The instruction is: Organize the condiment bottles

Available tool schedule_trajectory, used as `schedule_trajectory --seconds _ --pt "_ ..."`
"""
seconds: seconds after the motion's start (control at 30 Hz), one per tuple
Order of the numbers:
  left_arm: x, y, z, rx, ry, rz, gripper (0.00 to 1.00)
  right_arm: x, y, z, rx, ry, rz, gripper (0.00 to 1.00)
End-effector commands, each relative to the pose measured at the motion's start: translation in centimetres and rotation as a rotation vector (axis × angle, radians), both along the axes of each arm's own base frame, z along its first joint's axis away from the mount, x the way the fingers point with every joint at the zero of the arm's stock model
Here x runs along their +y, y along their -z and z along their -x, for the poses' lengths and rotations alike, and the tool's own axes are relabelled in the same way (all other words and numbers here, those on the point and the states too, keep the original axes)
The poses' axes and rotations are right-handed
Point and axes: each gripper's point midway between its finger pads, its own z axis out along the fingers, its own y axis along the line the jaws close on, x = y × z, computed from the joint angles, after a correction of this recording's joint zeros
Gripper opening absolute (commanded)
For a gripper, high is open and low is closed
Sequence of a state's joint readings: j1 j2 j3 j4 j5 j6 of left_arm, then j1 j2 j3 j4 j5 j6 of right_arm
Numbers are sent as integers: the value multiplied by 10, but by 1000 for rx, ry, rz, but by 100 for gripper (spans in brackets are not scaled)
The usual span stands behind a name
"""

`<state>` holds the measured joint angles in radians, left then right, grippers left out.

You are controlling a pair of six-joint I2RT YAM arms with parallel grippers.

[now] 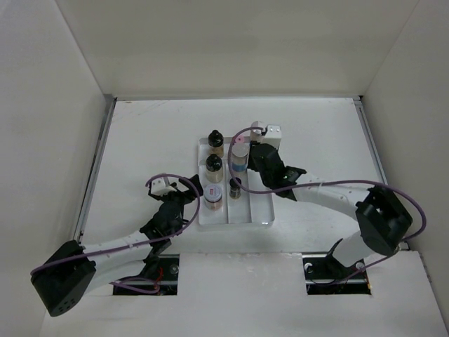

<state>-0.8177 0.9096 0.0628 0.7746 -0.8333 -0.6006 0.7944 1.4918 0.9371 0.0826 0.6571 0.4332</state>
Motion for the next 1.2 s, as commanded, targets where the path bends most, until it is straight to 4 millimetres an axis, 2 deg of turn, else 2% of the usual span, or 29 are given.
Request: schedule_trajectory --seconds 0.0,0.33,0.5,0.63,0.7,0.77,0.87,1.03,1.13,1.17 --pt "5 -7 -1 -26 -24 36 99 19 -20 -14 -60 -26 -52 35" --pt "2 -4 -3 -16 -21 25 99 10 32 -19 14 15 25 35" --pt "1 -3 -4 -11 -18 21 100 -2 41 -21 20 55 60 35" --pt "1 -3 -5 -9 -19 19 100 -4 47 -20 29 62 67 39" --pt "1 -2 -5 -8 -24 17 100 -3 51 -20 38 55 63 47" --pt "2 -2 -4 -8 -25 17 100 -2 54 -19 48 54 67 60" --pt "4 -3 -5 -12 -32 21 100 -5 50 -17 40 67 53 72" --pt "14 -4 -7 -16 -62 23 100 -13 24 -9 6 70 15 81" --pt "18 -9 -7 -29 -74 33 100 -23 4 1 -23 72 -16 99" --pt "22 -8 -7 -27 -86 31 100 -28 -2 5 -33 75 -25 100"
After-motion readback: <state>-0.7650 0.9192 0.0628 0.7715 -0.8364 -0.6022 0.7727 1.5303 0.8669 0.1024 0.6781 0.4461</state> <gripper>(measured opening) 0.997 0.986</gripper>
